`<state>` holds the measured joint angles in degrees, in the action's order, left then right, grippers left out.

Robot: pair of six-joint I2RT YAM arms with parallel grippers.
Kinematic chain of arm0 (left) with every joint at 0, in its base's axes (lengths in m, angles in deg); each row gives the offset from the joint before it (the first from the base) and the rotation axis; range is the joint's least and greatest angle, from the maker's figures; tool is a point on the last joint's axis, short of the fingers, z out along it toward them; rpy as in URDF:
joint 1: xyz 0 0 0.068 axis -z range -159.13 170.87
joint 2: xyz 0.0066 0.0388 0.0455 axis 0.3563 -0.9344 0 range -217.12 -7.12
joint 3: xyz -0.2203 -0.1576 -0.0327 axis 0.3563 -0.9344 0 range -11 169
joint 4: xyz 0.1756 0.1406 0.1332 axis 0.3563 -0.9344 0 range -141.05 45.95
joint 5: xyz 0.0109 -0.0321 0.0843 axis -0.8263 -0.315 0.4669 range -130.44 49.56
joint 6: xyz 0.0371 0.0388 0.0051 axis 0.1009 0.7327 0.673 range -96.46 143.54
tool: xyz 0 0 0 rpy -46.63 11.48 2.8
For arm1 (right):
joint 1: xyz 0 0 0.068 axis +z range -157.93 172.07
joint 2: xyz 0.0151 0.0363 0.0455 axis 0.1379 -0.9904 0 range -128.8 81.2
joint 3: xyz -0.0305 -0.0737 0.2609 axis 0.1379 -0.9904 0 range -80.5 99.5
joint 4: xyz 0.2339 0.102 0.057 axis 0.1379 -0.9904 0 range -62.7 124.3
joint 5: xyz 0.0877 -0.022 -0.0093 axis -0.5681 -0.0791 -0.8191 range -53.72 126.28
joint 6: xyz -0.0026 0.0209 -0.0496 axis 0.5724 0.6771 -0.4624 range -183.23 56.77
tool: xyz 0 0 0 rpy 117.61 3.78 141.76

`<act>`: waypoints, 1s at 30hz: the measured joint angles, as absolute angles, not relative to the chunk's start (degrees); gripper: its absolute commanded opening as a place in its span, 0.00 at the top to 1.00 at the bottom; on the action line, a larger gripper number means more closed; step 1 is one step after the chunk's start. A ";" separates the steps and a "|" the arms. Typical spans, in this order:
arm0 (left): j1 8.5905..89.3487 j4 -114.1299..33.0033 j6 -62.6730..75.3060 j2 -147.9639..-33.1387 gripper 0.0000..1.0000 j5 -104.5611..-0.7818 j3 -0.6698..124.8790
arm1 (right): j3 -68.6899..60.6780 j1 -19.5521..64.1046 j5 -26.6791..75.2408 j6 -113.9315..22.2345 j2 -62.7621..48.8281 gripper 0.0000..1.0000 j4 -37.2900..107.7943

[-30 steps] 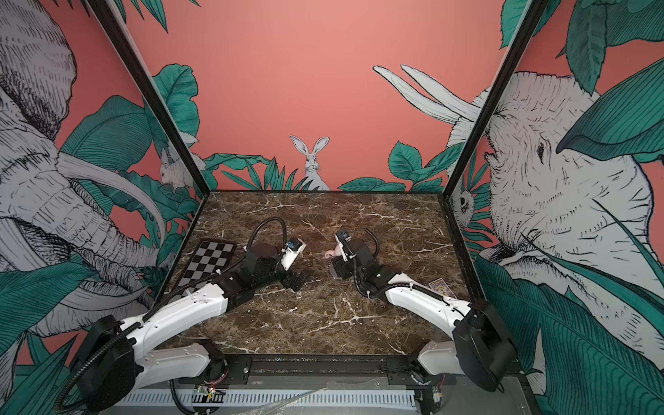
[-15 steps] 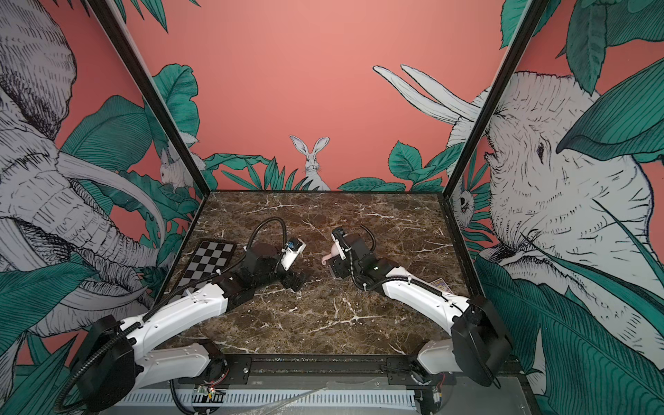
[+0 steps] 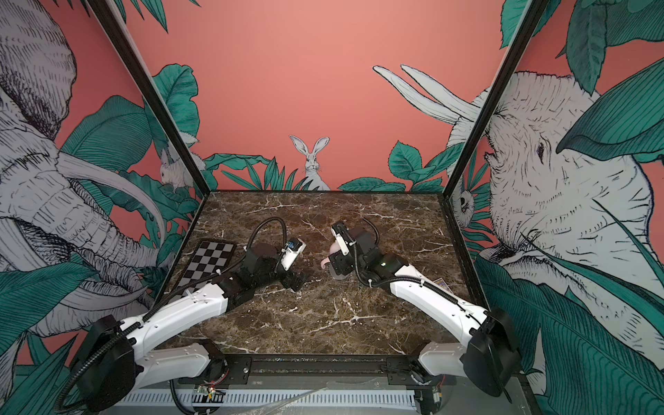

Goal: Assemble the baby bottles
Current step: Close the lid on the baby bottle.

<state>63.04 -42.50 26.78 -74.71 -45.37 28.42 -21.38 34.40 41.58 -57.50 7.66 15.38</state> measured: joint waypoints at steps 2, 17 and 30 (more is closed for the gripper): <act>63.04 -42.50 26.78 -74.71 0.01 -45.37 28.42 | -19.02 34.40 41.58 -57.50 7.88 0.25 14.16; 63.02 -42.53 26.80 -74.71 0.01 -45.37 28.42 | -7.26 34.40 39.42 -56.38 1.41 0.52 2.73; 63.04 -42.53 26.83 -74.71 0.00 -45.37 28.42 | -7.13 31.67 36.82 -55.51 -1.21 0.58 0.28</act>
